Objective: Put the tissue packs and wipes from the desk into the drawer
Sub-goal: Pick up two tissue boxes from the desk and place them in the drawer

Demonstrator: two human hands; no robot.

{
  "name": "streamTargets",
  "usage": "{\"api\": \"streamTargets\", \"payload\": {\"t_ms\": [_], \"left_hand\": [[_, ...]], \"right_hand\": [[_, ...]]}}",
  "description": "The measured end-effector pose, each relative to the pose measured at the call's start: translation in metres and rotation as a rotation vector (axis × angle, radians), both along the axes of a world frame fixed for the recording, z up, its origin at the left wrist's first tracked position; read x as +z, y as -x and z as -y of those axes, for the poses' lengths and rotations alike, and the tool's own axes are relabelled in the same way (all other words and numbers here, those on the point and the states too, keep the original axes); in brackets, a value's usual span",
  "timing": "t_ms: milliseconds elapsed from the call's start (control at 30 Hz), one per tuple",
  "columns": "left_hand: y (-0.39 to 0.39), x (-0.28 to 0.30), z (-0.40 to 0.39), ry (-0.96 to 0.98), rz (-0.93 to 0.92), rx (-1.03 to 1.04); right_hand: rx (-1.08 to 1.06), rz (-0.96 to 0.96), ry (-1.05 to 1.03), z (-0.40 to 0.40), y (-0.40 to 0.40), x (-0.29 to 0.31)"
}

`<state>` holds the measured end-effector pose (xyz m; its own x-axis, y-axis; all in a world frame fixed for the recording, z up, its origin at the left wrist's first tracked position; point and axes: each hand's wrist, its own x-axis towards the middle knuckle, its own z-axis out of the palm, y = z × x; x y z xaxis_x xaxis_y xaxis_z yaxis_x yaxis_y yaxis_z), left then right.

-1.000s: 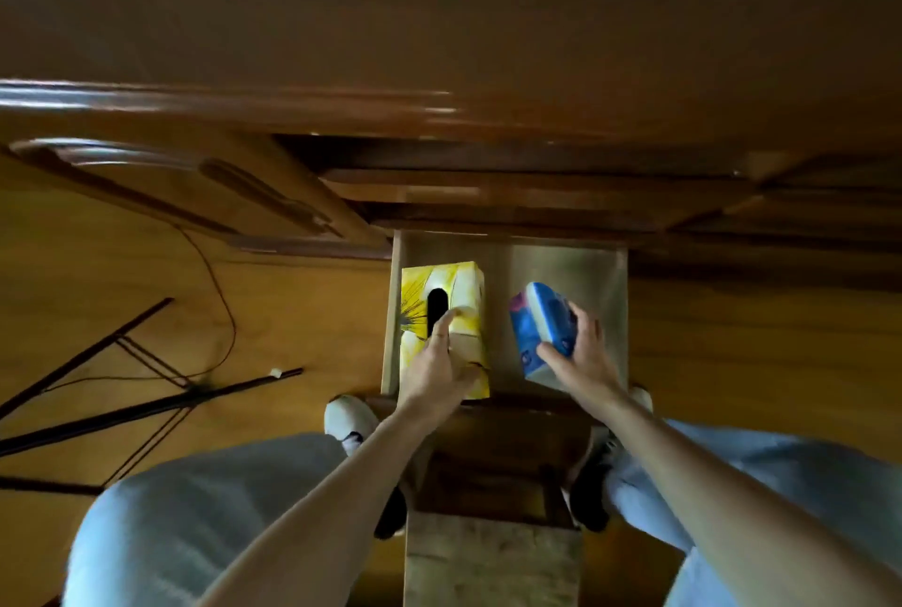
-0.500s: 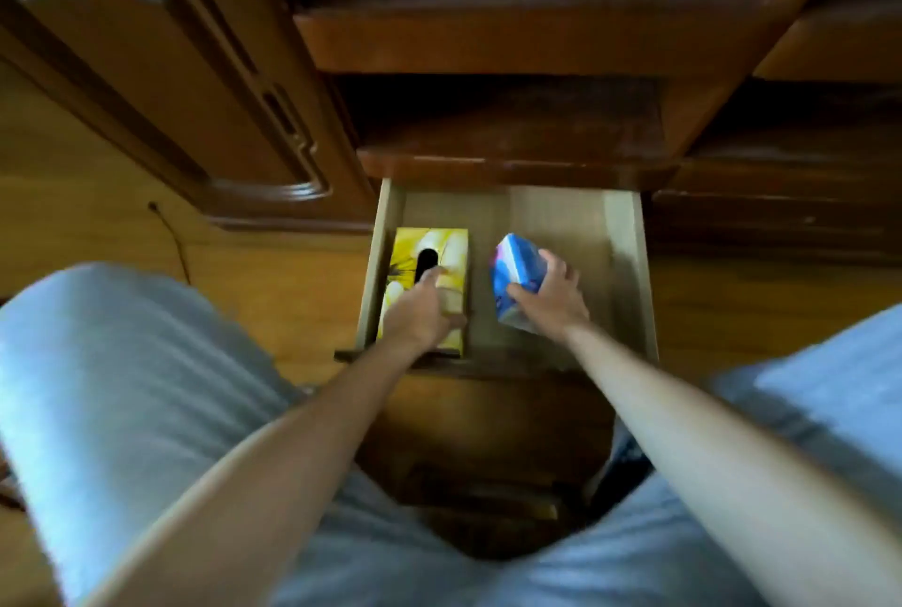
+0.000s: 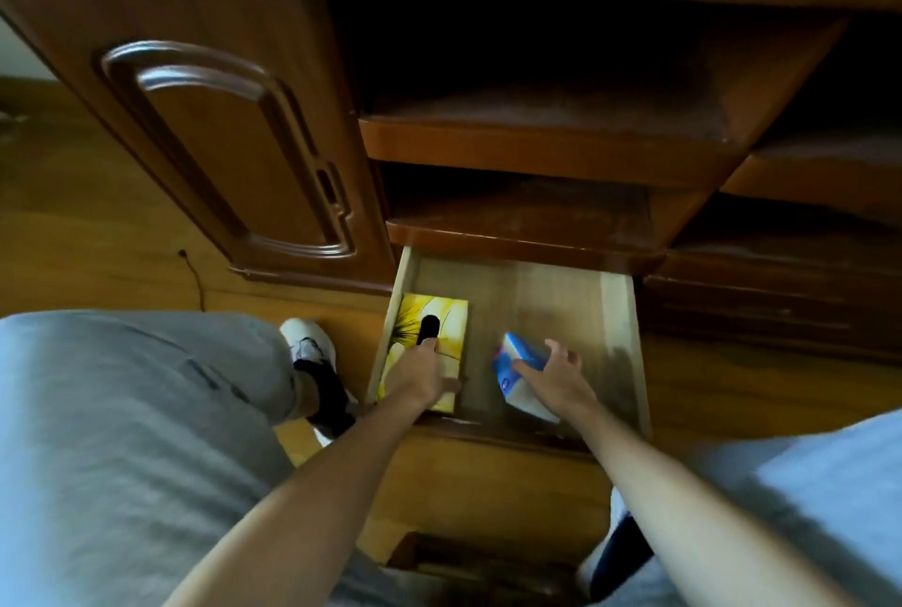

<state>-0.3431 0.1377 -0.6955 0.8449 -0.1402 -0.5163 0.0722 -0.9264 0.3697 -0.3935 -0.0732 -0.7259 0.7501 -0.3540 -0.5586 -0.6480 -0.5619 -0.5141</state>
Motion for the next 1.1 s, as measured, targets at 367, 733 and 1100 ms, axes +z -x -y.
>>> {"api": "streamTargets", "payload": {"t_ms": [367, 733, 1100], "left_hand": [[-0.010, -0.033, -0.004, 0.028, -0.150, 0.091], [-0.010, -0.050, -0.006, 0.061, 0.338, 0.087], [-0.037, -0.068, -0.044, -0.264, 0.297, -0.149]], "right_hand": [[0.008, -0.112, -0.012, -0.012, 0.011, -0.012], [-0.083, -0.030, 0.128, -0.009, 0.001, -0.023], [0.205, 0.049, 0.333, 0.010, -0.038, -0.050]]}}
